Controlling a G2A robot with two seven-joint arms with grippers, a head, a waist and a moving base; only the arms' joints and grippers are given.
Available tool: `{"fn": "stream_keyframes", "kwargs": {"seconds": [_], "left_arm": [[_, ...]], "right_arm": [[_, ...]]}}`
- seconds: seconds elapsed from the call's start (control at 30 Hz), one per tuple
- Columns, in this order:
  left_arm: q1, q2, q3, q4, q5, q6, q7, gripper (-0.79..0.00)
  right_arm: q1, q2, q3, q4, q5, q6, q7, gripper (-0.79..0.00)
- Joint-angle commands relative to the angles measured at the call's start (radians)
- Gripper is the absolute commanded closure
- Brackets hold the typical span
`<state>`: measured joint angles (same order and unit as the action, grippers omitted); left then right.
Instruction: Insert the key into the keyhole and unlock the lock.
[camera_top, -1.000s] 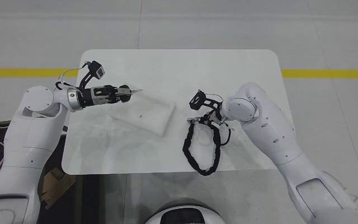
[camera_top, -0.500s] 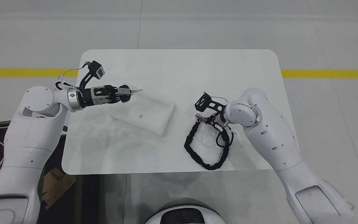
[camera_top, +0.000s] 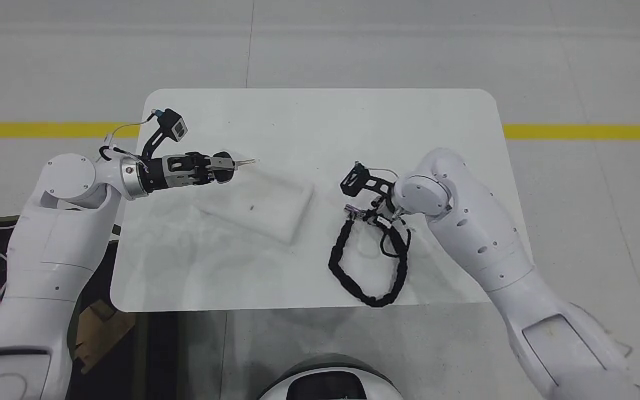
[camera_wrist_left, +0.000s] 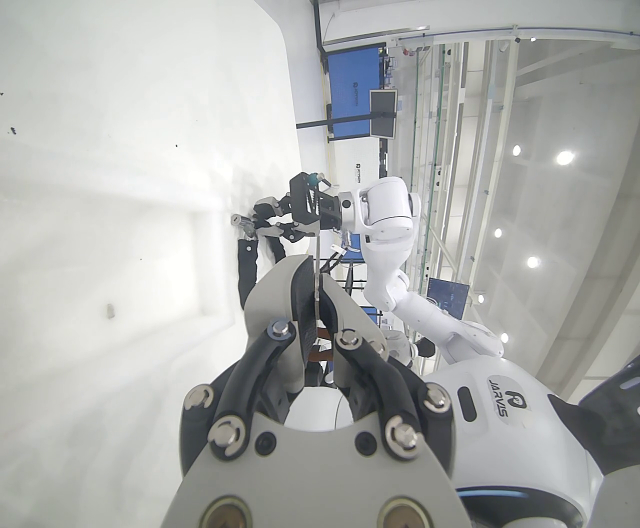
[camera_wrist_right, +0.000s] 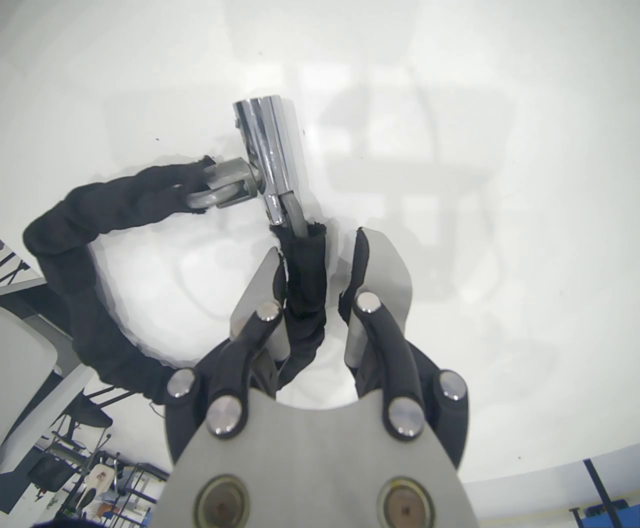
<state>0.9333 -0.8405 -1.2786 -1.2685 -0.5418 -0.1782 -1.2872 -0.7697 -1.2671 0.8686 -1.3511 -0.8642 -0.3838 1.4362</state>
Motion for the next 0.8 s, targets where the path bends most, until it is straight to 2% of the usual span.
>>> {"fn": "stream_keyframes", "kwargs": {"seconds": [0.0,0.13,0.23,0.47,0.53,0.77], "left_arm": [[0.0,0.0,0.0,0.0,0.0,0.0,0.0,0.0],[0.0,0.0,0.0,0.0,0.0,0.0,0.0,0.0],[0.0,0.0,0.0,0.0,0.0,0.0,0.0,0.0],[0.0,0.0,0.0,0.0,0.0,0.0,0.0,0.0],[0.0,0.0,0.0,0.0,0.0,0.0,0.0,0.0],[0.0,0.0,0.0,0.0,0.0,0.0,0.0,0.0]], "right_arm": [[0.006,-0.003,-0.01,0.016,0.006,-0.001,-0.001,0.0],[0.011,-0.003,0.003,0.035,0.075,-0.006,-0.006,0.0],[0.012,0.008,0.059,0.037,0.154,-0.005,-0.005,0.0],[-0.064,0.071,0.247,-0.068,0.338,-0.018,-0.018,0.0],[-0.087,0.084,0.285,-0.098,0.342,-0.028,-0.028,0.0],[-0.087,0.084,0.285,-0.098,0.342,-0.028,-0.028,0.0]]}}
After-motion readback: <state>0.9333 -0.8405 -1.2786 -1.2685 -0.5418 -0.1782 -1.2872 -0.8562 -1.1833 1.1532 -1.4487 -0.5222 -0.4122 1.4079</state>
